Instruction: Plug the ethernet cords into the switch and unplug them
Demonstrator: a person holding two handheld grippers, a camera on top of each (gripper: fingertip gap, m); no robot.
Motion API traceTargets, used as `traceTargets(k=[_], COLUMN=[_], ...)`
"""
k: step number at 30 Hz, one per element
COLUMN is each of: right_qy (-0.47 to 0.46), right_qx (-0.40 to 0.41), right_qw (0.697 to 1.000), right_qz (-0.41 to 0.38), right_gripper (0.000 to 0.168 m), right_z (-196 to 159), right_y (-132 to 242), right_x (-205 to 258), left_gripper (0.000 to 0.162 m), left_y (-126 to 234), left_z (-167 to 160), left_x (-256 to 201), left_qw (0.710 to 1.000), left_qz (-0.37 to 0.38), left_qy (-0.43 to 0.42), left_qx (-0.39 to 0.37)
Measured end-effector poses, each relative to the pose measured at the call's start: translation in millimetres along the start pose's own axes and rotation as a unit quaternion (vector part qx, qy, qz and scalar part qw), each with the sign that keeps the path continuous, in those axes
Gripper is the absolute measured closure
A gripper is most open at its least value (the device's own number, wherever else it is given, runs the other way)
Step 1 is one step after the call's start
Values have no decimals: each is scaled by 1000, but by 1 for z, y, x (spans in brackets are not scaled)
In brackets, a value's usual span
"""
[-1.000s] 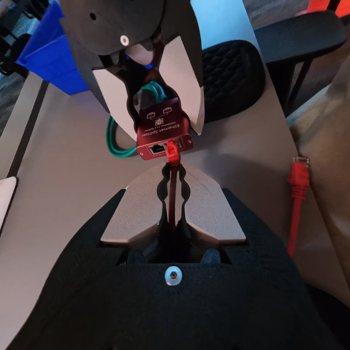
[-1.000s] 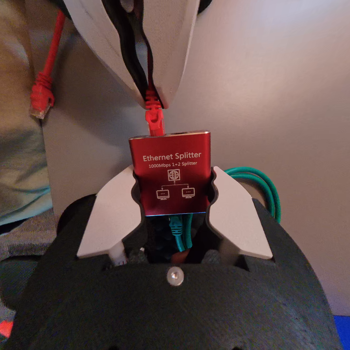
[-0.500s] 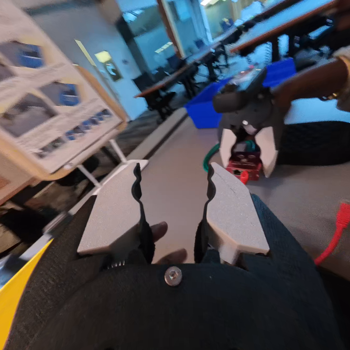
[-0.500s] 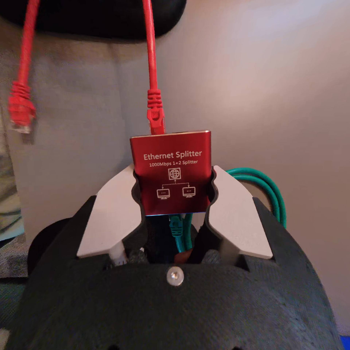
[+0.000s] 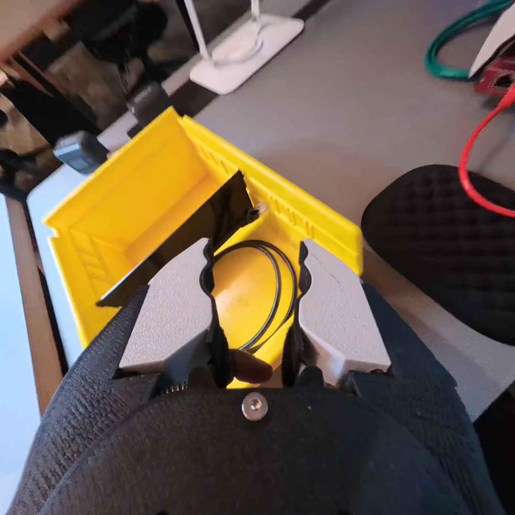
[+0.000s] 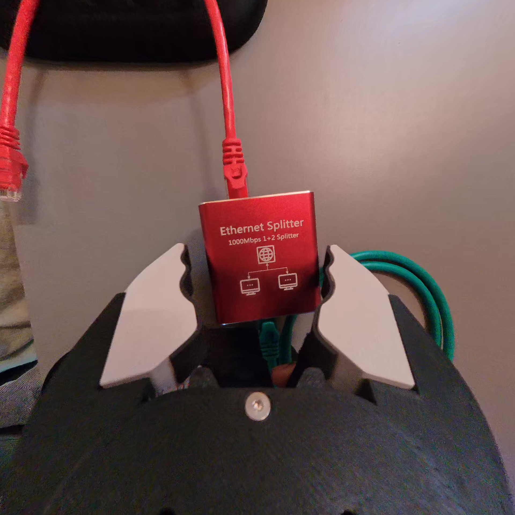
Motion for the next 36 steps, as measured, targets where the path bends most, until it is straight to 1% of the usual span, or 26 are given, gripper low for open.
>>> traceTargets(k=[3, 6, 8, 10, 11, 13, 16, 19, 20, 22, 23, 25, 28, 32, 36], right_qy=[-3, -13, -20, -26, -28, -32, -38, -41, -40, -38, -37, -34, -30, -31, -25], right_qx=[-20, -50, -72, -89, -96, -108, -119, -114, -113, -113, -114, -114, -119, -149, -168], right_qw=[1000, 998, 996, 994, 993, 992, 990, 990, 990, 990, 990, 991, 990, 986, 982], right_qz=[-14, -28, -43, -52, -56, -61, -66, -69, -69, -68, -68, -68, -70, -69, -81], right_gripper=[69, 70, 72, 74, 75, 76, 79, 79, 79, 80, 81, 82, 83, 87, 88], right_z=[0, 1, 1, 0, -1, -2, -4, -7, -7, -6, -6, -6, -5, 2, 9], right_y=[9, 22, 32, 41, 45, 51, 56, 55, 54, 53, 53, 53, 56, 61, 64], right_x=[1, 1, 0, 0, 0, 1, 1, 1, 1, 2, 2, 3, 3, 3, 2], left_gripper=[104, 106, 116, 126, 128, 127, 126, 127, 131, 145, 146, 147, 148, 150, 151], left_y=[-23, -44, -54, -63, -68, -79, -92, -105, -109, -114, -115, -113, -95, -54, -3], left_z=[-13, -19, -14, -8, -8, -13, -17, -19, -20, -23, -25, -23, -13, 15, 53], left_x=[2, 5, 10, 11, 12, 13, 16, 12, 13, 17, 19, 21, 31, 46, 53], left_qw=[997, 995, 997, 996, 994, 986, 973, 968, 967, 965, 965, 969, 974, 968, 947], left_qz=[-31, -19, 2, 4, -4, -22, -19, -32, -28, -11, -5, 4, 51, 144, 238], left_qy=[29, 34, -12, -75, -97, -137, -197, -214, -221, -230, -229, -218, -206, -204, -202], left_qx=[57, 95, 80, 55, 58, 89, 121, 125, 125, 129, 130, 114, 82, 18, -69])
Point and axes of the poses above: each gripper's, where its closed fingertips meet, y back along the fingers, z out of its top, x = y × z across the jaws, the point moved 3 cm from there along y, back along the fingers, and after that the axes turned 4 degrees about x, right-handed, at the moved point
